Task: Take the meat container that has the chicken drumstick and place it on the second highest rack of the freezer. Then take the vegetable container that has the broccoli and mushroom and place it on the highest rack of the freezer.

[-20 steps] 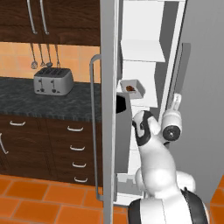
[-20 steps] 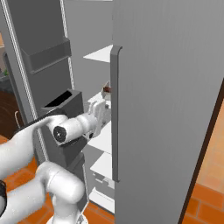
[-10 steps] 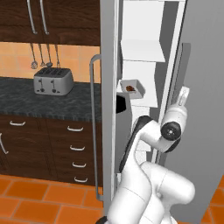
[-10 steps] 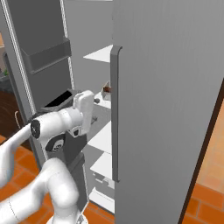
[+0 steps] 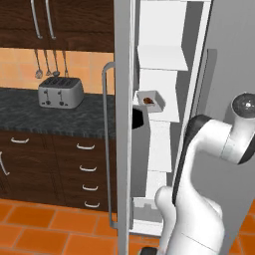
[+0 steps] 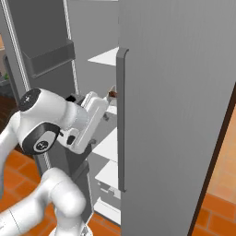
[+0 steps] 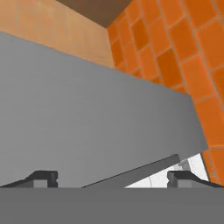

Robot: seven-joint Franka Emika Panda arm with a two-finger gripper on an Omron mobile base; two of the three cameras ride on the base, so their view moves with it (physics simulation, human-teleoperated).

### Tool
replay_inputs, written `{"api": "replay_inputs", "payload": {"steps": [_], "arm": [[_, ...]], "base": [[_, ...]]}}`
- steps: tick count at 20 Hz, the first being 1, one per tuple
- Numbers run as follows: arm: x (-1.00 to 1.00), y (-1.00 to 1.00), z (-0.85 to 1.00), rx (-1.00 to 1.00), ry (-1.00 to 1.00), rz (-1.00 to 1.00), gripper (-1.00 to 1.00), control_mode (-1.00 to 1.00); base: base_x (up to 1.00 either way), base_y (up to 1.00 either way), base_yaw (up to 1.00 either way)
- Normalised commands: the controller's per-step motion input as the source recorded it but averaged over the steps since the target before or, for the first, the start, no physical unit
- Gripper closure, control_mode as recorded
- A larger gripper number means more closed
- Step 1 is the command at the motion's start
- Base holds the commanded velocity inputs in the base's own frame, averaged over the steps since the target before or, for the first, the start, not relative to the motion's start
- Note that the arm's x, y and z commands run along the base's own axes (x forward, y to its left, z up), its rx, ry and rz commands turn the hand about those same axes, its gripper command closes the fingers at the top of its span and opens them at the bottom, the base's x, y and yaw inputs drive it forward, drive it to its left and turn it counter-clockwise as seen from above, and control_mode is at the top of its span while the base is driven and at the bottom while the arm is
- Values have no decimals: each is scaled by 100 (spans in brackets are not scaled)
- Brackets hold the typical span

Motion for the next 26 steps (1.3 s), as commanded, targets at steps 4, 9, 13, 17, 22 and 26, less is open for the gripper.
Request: {"api": "replay_inputs", "payload": {"steps": [4, 9, 13, 17, 22, 26], "arm": [[-23, -7, -28, 5, 10, 5, -100, -100], [-56, 1, -43, 2, 2, 56, -100, 100], [0, 0, 0, 0, 0, 0, -100, 100], [0, 0, 0, 0, 0, 0, -100, 100], [0, 0, 0, 0, 0, 0, -100, 100], [0, 0, 0, 0, 0, 0, -100, 100]], "base": [[0, 0, 0], [-12, 0, 17], [-62, -2, 82], [-45, -1, 91], [-55, 0, 85], [-33, 77, 79]]}}
